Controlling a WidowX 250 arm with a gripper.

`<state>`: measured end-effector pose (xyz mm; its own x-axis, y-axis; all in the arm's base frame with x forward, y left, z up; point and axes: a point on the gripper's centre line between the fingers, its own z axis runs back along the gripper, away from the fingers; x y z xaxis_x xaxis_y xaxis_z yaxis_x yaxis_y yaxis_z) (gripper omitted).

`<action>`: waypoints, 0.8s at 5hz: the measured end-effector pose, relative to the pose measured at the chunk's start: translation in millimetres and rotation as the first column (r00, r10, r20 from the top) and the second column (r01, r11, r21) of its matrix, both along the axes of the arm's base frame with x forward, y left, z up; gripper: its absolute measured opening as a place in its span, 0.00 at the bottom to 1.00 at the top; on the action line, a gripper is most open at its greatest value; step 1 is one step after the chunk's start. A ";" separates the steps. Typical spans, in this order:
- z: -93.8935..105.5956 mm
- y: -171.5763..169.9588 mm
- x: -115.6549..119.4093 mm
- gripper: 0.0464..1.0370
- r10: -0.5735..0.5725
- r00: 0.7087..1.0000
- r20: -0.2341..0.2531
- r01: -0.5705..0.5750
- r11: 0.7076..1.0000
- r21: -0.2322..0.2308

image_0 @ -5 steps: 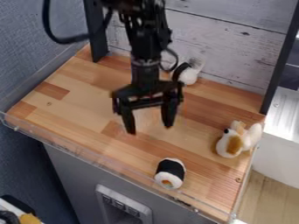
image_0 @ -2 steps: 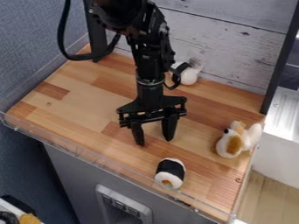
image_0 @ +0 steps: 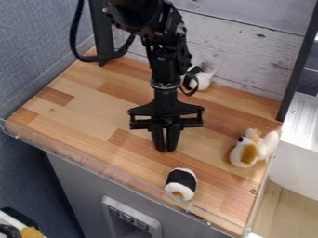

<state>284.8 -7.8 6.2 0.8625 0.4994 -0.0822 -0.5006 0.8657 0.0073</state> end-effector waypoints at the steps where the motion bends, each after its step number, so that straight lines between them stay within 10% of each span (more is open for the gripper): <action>1: 0.2 -3.1 3.4 0.02 0.016 1.000 -0.002 -0.016 1.000 -0.001; 4: 20.4 -14.3 16.4 0.01 0.116 0.991 -0.065 -0.115 0.993 0.015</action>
<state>301.2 -22.1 26.6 0.7920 0.5964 -0.1304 -0.5952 0.8019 0.0526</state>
